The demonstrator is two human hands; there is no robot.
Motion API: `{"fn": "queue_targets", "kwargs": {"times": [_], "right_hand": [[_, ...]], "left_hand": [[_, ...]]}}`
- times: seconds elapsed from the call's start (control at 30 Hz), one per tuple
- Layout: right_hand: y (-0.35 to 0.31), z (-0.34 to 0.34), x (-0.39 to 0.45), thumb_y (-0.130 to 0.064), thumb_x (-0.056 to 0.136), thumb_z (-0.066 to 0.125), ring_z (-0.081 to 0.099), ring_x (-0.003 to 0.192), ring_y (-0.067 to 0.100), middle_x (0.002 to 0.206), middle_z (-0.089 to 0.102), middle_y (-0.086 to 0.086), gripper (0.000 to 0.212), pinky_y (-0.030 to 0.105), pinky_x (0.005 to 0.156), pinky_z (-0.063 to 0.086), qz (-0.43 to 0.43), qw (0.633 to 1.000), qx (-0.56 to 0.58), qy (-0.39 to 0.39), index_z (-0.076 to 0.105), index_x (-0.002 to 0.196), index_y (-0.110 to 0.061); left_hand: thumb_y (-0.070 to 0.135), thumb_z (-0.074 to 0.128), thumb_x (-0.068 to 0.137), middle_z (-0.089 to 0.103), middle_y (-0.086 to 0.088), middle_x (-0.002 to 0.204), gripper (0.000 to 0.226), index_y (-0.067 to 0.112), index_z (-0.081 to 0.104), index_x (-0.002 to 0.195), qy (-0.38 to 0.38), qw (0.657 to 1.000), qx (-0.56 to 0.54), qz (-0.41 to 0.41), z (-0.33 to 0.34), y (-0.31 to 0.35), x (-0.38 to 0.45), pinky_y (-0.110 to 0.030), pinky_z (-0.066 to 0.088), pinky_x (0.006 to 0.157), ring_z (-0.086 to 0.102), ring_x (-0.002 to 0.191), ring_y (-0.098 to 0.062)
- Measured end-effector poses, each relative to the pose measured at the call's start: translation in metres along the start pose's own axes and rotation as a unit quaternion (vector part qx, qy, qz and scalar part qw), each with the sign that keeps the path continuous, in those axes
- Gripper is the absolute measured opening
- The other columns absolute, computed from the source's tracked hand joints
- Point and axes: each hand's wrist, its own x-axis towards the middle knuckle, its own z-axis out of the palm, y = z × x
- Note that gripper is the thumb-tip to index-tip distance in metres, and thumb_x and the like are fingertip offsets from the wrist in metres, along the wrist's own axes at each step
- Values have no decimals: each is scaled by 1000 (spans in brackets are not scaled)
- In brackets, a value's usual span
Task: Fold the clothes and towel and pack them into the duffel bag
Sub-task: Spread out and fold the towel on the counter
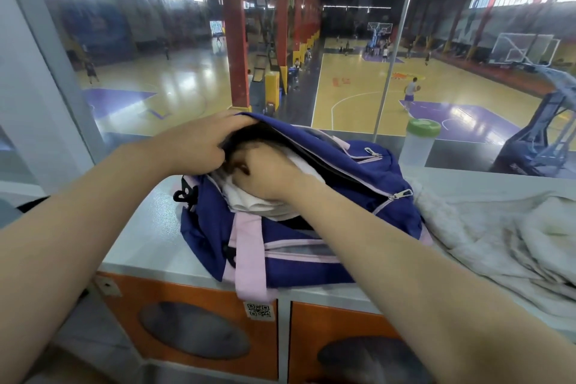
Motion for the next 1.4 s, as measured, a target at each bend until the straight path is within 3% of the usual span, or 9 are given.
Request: {"fn": "queue_targets", "kwargs": {"times": [0.13, 0.23, 0.3, 0.43, 0.57, 0.7, 0.9, 1.2, 1.4], "right_hand": [[13, -13, -40, -45, 90, 43, 43, 132, 21, 140, 55, -4, 43, 43, 112, 28, -58, 992, -75, -87, 61, 127, -33], [19, -9, -47, -56, 92, 40, 30, 142, 21, 155, 36, -3, 53, 43, 116, 24, -61, 989, -88, -107, 46, 141, -35], [19, -8, -45, -58, 92, 37, 26, 144, 21, 156, 33, -4, 56, 42, 118, 21, -61, 988, -96, -108, 43, 143, -35], [15, -5, -43, -57, 96, 37, 19, 147, 19, 159, 25, -6, 56, 41, 120, 13, -37, 984, -124, -120, 34, 148, -38], [11, 0, -40, -54, 96, 37, 25, 145, 22, 159, 27, -5, 57, 40, 118, 17, -27, 986, -102, -130, 32, 150, -36], [6, 7, -38, -53, 98, 33, 27, 143, 26, 159, 25, -4, 57, 46, 115, 22, 6, 984, -124, -130, 27, 151, -34], [-13, 29, -25, -50, 99, 31, 9, 148, 27, 161, 18, -3, 56, 56, 117, 0, 69, 983, -87, -145, 24, 151, -33], [-12, -10, -63, -28, 102, 42, 34, 139, 20, 151, 41, 2, 43, 31, 116, 18, 36, 992, 119, -34, 45, 144, -19], [1, -45, -123, -24, 103, 42, 37, 137, 15, 148, 45, 1, 38, 25, 113, 21, 67, 992, 103, -21, 53, 139, -20]], "left_hand": [[-12, 45, 71, 35, 6, 148, 76, 25, 49, 137, 22, 998, 52, 11, 9, 1, -14, -27, 34, 103, 34, 131, -10], [12, 46, 73, 47, -11, 139, 32, 14, 64, 99, 162, 963, 213, 36, 33, 13, -47, -47, 45, 92, 43, 121, -34], [20, 47, 76, 57, -11, 121, 23, 14, 64, 89, 214, 937, 268, 61, 55, 21, -72, -46, 41, 87, 49, 107, -35], [27, 48, 84, 61, -4, 93, 19, 15, 60, 91, 152, 942, 300, -5, 91, 17, -95, -42, 37, 88, 57, 93, -31], [40, 47, 83, 65, -8, 92, 40, 8, 60, 104, 97, 938, 307, -127, 98, 19, -99, -48, 35, 102, 60, 92, -30], [48, 40, 82, 58, -4, 75, 39, 14, 59, 79, 74, 945, 285, -141, 91, 26, -104, -48, 40, 95, 58, 83, -28], [30, 50, 86, 53, 5, 91, 17, 16, 58, 90, 158, 983, 80, 50, 64, 18, -121, -29, 39, 86, 48, 89, -17], [33, 46, 85, 56, 3, 122, 41, 19, 58, 122, 125, 982, 144, 6, 71, 17, -120, -41, 39, 102, 50, 119, -22], [32, 43, 89, 51, 5, 137, 43, 23, 54, 129, 130, 984, 115, 39, 78, 58, -110, -40, 33, 110, 43, 130, -18]]}}
